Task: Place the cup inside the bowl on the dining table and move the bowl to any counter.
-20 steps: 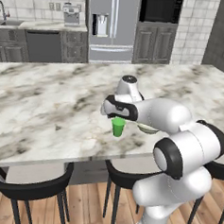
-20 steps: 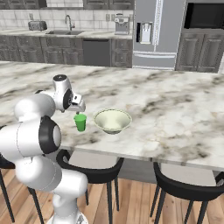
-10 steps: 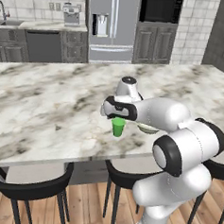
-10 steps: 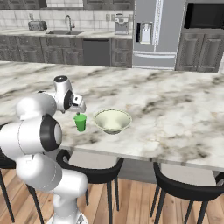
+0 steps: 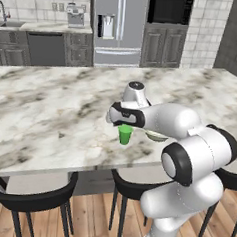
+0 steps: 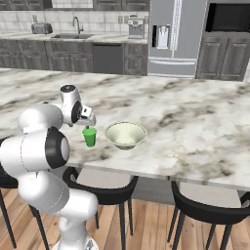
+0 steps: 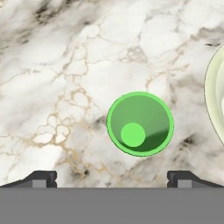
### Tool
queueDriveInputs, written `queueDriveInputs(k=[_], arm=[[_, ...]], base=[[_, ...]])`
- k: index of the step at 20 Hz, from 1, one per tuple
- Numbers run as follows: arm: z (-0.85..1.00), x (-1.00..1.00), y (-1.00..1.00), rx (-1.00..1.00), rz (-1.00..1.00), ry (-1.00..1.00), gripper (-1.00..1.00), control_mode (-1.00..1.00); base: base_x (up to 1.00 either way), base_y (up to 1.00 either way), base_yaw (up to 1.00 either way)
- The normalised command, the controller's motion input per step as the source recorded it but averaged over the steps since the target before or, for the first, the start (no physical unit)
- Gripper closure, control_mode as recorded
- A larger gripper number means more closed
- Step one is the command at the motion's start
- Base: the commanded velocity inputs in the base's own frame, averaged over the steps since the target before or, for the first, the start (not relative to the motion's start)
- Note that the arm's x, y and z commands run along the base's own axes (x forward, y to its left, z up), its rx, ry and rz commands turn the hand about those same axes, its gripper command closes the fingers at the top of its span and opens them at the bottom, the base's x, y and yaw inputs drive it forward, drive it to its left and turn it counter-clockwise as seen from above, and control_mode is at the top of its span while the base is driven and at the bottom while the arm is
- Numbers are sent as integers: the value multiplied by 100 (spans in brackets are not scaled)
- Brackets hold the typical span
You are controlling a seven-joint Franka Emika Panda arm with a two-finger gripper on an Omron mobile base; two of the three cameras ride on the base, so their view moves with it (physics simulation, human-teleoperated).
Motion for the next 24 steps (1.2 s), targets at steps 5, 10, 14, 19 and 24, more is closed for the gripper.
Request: queueDriveInputs(k=[5, 10, 14, 19, 24], arm=[[-10, 0, 2, 0, 0, 0, -100, -100], [-5, 8, 7, 0, 0, 0, -100, -100], [0, 13, 7, 0, 0, 0, -100, -100], [-1, 13, 7, 0, 0, 0, -100, -100], [-10, 8, 3, 0, 0, 0, -100, -100]], base=[[0, 0, 0], [0, 0, 0], [0, 0, 0], [0, 0, 0], [0, 0, 0]])
